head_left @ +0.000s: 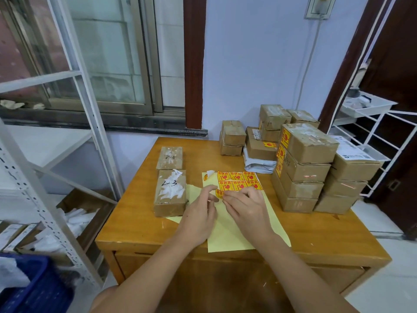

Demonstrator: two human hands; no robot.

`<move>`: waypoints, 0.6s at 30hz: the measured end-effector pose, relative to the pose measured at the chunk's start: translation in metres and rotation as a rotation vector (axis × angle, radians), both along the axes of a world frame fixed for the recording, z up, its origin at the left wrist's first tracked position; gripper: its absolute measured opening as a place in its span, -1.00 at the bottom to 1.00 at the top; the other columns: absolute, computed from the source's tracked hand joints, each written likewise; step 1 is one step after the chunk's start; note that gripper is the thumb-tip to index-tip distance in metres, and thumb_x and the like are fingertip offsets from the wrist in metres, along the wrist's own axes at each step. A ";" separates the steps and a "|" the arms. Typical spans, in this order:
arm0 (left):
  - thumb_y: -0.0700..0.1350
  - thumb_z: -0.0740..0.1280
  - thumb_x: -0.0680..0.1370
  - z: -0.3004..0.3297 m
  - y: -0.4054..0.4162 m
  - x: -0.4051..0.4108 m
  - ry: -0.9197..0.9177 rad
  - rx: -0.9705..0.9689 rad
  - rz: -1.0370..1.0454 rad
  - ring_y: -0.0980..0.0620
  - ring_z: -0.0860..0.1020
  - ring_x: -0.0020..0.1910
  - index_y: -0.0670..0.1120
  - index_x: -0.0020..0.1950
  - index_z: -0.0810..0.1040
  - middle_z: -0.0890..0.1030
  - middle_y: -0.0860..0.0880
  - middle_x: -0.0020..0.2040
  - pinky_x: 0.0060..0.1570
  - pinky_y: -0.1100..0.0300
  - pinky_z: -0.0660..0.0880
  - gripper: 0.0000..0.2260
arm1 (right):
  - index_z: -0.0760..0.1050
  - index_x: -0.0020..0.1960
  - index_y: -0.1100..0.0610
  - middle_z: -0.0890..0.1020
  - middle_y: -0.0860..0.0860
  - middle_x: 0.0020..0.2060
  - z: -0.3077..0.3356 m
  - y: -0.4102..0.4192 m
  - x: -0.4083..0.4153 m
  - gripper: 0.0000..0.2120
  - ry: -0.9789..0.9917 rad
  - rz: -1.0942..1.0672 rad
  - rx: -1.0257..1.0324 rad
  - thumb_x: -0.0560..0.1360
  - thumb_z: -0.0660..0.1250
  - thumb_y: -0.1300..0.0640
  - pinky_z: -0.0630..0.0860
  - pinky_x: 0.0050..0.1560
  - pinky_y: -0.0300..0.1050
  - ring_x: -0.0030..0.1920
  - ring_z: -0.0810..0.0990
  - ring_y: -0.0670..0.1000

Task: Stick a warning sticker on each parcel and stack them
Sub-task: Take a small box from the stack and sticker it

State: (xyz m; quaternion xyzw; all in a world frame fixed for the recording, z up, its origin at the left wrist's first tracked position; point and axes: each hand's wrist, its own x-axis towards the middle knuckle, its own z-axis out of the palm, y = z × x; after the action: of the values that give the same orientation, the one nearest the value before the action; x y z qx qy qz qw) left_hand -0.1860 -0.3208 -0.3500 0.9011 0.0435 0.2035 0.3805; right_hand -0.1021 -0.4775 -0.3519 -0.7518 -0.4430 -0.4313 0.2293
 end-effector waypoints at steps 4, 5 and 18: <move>-0.22 0.20 0.70 0.001 -0.001 -0.003 -0.036 -0.003 -0.017 0.18 0.55 0.16 0.02 0.39 0.56 0.56 0.15 0.18 0.20 0.29 0.48 -0.68 | 0.70 0.06 0.11 0.71 -0.08 0.06 -0.001 -0.012 -0.004 -0.88 -0.004 0.030 -0.032 0.56 0.43 0.14 0.44 -0.10 -0.06 -0.09 0.53 0.06; -0.21 0.20 0.70 0.002 -0.002 -0.004 -0.043 -0.016 -0.016 0.20 0.54 0.16 0.02 0.39 0.58 0.56 0.16 0.18 0.20 0.32 0.47 -0.68 | 0.70 0.06 0.11 0.71 -0.08 0.06 -0.002 -0.014 -0.005 -0.87 -0.006 0.032 -0.038 0.58 0.41 0.12 0.45 -0.11 -0.05 -0.10 0.53 0.06; -0.19 0.44 0.60 0.036 0.007 -0.011 -0.094 -0.378 0.090 0.21 0.60 -0.06 0.08 0.29 0.63 0.65 0.09 0.02 -0.10 0.39 0.52 -0.70 | 0.68 0.17 0.01 0.61 -0.08 0.19 0.017 -0.008 -0.019 -0.70 0.511 0.027 0.063 0.58 0.30 -0.11 0.48 0.10 -0.20 0.20 0.52 -0.06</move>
State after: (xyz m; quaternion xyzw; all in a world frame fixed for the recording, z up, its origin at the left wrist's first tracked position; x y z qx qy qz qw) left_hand -0.1967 -0.3140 -0.3137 0.8003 0.1033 0.2501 0.5350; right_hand -0.1210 -0.4855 -0.3346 -0.8228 -0.3671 -0.2378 0.3630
